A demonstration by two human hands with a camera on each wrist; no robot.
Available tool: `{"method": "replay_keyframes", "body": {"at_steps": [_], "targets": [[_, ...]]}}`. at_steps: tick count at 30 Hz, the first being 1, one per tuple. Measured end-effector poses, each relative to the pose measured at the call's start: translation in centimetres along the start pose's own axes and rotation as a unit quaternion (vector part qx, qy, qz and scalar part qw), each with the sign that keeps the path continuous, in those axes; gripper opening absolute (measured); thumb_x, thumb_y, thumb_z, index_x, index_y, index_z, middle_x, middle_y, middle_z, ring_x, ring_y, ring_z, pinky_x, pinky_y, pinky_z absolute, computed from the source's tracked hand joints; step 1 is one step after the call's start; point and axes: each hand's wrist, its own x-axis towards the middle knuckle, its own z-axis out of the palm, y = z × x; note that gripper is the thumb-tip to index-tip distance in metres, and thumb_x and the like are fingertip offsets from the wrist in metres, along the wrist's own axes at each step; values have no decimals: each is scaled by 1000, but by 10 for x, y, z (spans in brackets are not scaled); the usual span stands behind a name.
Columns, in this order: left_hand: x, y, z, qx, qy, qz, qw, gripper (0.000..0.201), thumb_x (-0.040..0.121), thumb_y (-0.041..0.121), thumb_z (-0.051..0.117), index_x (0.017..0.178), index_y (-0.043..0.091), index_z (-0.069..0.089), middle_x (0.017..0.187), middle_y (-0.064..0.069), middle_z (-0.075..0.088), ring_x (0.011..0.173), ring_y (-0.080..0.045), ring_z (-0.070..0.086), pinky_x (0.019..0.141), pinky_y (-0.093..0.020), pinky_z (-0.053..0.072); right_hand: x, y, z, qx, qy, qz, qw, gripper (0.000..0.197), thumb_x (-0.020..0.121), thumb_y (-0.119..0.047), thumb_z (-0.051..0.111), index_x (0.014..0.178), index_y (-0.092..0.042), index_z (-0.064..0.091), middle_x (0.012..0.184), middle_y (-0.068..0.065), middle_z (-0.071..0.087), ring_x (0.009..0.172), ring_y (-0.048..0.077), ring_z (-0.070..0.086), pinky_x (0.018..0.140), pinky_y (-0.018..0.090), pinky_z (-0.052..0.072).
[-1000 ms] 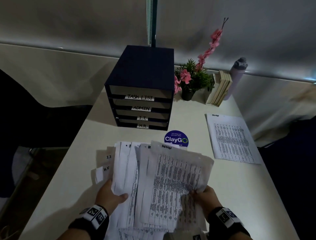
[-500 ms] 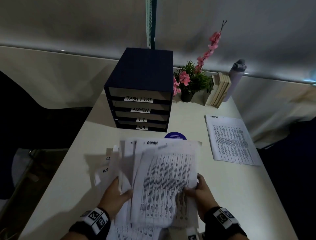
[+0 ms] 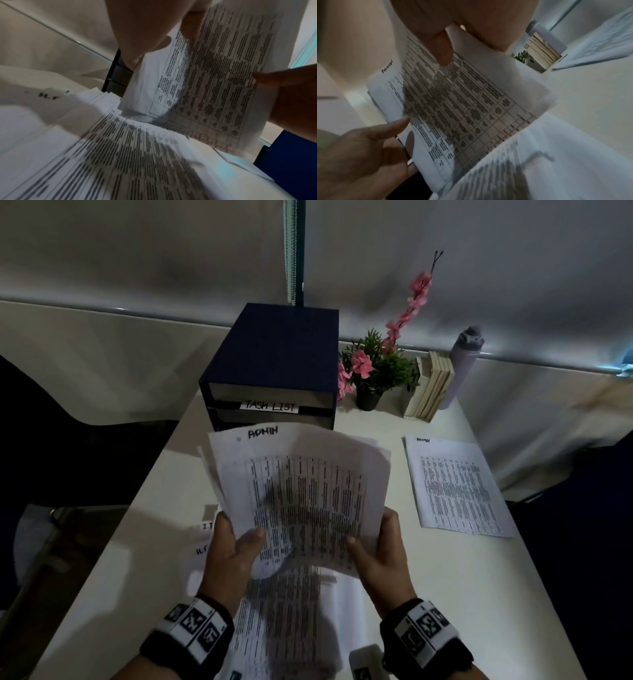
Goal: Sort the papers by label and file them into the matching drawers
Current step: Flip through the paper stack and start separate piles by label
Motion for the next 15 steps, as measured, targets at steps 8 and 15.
{"method": "replay_keyframes", "body": {"at_steps": [8,15], "targets": [[-10,-22,18,138,-11,-61,989,35,98,15,47,129,28,36,122,7,53,123,-24,48,100,-33,38,-20,34,7,-143,-28,112,983,33,82,-7,52,99,-33,42,100,-5,61,92,17,61,86,50,52],[11,24,51,97,83,-6,992,26,97,7,45,112,28,45,100,10,58,88,-4,55,87,-32,45,16,17,-29,128,125,170,969,30,90,-4,61,115,-20,55,87,12,63,76,22,62,74,45,58]]}}
